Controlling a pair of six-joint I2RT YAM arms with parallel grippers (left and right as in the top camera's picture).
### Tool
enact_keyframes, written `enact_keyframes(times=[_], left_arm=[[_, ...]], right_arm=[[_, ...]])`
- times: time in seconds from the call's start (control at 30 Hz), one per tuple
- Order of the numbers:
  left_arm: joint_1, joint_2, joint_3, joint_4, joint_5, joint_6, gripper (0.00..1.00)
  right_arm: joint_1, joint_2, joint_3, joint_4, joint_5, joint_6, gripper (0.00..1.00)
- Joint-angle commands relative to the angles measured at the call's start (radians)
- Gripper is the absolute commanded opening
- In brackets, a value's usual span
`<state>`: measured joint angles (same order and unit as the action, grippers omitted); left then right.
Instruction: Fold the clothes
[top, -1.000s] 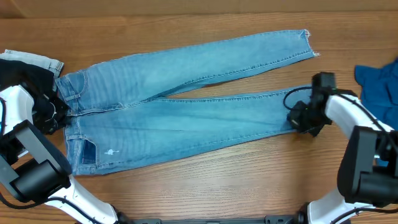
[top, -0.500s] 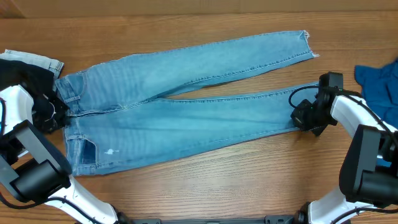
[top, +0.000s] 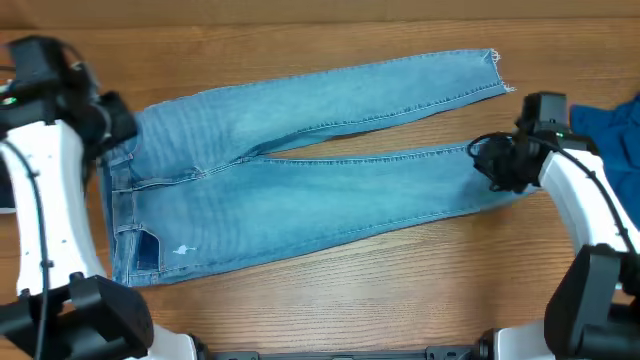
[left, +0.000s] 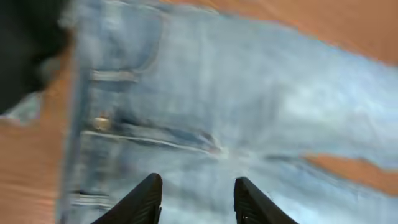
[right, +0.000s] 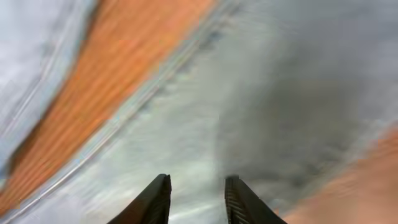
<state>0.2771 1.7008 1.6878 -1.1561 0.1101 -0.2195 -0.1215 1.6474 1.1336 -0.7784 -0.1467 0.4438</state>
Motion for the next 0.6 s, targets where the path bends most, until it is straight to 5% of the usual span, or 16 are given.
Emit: enact_keyframes(times=[0.0,0.2,0.43,0.57], left_arm=[[-0.147,0.032,-0.012,-0.003,0.001,0.040,0.40],[-0.290,0.092,-0.018,0.001,-0.045,0.032,0.40],[-0.377,0.192,-0.050,-0.021,-0.035,0.033,0.35],[-0.439,0.222,-0.097,0.022,-0.040,0.032,0.33]], right_arm=[[0.088,0.010,-0.018,0.036,-0.038,-0.052,0.40],[0.121,0.035,-0.021,0.227,-0.098,-0.169,0.63],[0.121,0.130,-0.021,0.232,-0.143,-0.171,0.60],[0.121,0.163,-0.021,0.438,-0.216,-0.216,0.54]])
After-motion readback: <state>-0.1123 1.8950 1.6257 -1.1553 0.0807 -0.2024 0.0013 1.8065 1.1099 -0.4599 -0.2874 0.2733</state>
